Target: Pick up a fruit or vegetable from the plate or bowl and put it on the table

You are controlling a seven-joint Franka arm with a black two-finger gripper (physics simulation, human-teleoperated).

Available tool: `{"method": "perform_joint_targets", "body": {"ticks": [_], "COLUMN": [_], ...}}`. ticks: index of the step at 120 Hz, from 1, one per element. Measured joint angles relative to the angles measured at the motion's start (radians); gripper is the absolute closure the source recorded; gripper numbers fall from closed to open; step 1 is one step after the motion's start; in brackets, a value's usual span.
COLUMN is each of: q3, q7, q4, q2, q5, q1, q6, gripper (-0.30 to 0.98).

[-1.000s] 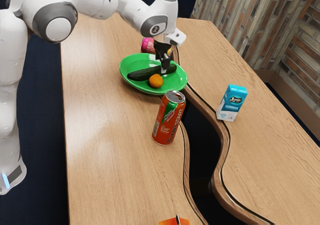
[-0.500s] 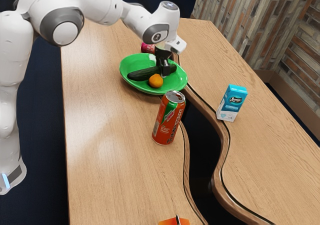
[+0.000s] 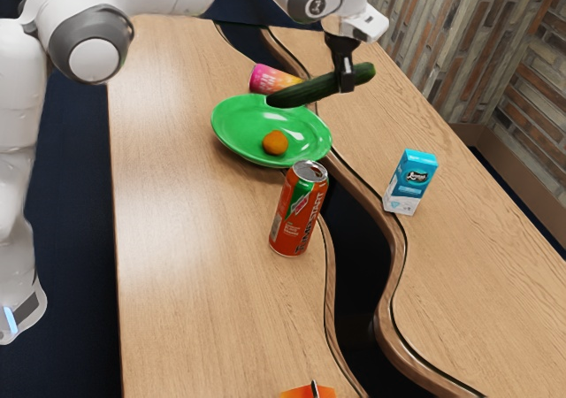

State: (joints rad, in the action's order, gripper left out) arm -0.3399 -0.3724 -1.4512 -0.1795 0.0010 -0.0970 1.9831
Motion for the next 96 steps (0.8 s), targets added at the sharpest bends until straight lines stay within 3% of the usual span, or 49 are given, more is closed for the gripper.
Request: {"method": "perform_joint_targets", "body": {"ticks": [12,28,39,60,65,77,83,96], "q3": [-0.007,-0.006,-0.003,0.021,0.045,0.094,0.087,0.056], "q7": [0.002,0.016,0.042,0.118,0.136,0.176,0.194,0.220], "q4": [0.067,0.156,0.171,0.175,0.180,0.205,0.211,0.248], "q2": [0.069,0.138,0.179,0.123,0.102,0.077,0.058,-0.023], "q5": [0.001,0.007,0.047,0.092,0.095,0.102,0.102,0.064], "q1": [-0.089,-0.089,-0.121,-0.174,-0.251,-0.583,-0.667,-0.491], "q6": [-0.061,-0.198,-0.253,-0.296,-0.296,-0.295,-0.282,-0.240], "gripper": [0.49,0.48,0.50,0.49,0.50,0.52,0.55,0.55]}}
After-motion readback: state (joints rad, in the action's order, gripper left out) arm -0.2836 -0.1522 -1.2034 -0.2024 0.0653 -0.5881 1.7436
